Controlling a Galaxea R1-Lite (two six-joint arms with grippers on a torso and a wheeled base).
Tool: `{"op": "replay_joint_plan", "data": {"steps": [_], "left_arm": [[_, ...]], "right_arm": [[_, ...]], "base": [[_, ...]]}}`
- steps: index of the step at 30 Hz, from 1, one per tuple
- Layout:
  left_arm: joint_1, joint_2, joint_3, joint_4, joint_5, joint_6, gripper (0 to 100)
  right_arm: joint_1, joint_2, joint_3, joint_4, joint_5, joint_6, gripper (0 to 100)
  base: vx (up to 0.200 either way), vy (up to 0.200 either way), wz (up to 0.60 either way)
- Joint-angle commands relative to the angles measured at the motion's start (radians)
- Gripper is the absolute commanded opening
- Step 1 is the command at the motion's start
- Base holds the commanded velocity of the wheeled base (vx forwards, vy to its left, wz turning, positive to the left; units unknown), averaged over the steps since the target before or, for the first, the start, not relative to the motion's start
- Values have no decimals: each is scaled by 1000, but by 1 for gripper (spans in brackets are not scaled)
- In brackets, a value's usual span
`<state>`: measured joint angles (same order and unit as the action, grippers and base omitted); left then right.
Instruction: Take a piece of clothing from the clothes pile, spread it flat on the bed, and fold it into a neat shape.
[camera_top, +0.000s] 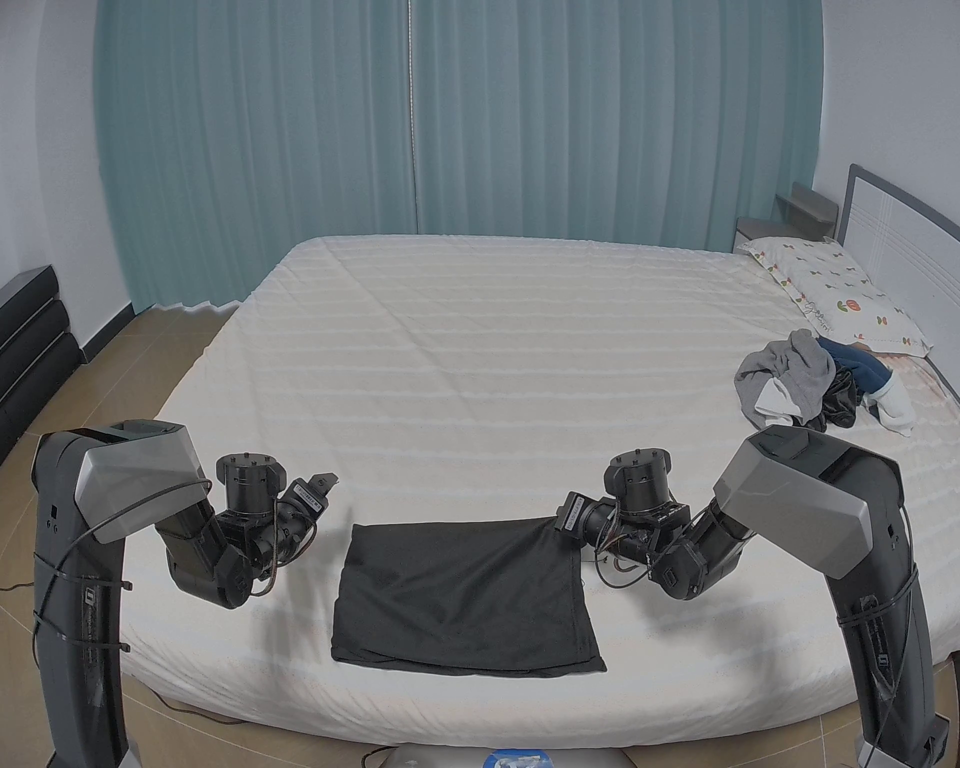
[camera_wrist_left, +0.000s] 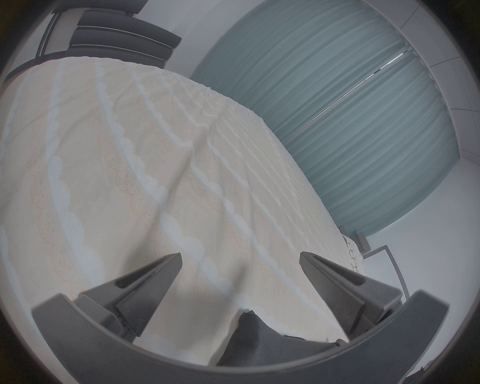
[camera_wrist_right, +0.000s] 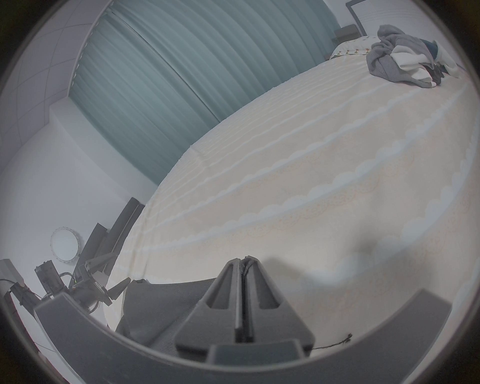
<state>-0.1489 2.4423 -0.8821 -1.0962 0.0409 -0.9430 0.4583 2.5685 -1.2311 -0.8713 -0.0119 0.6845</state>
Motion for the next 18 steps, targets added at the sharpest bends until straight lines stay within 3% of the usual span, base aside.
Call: {"op": "replay_joint_plan", "data": {"steps": [1, 15, 16, 18], "left_arm": [[2, 1, 0, -1, 1, 0, 100], [0, 1, 0, -1, -1, 0, 100], [0, 1, 0, -1, -1, 0, 100], [2, 1, -1, 1, -1, 0, 100]], "right_arm": [[-4, 4, -4, 0, 0, 1, 0], [-27, 4, 10, 2, 0, 3, 0], [-27, 4, 10, 2, 0, 3, 100], [-27, -4, 18, -2, 0, 4, 100]], "base": [[0, 0, 0], [0, 0, 0], [0, 0, 0], [0, 0, 0]]}}
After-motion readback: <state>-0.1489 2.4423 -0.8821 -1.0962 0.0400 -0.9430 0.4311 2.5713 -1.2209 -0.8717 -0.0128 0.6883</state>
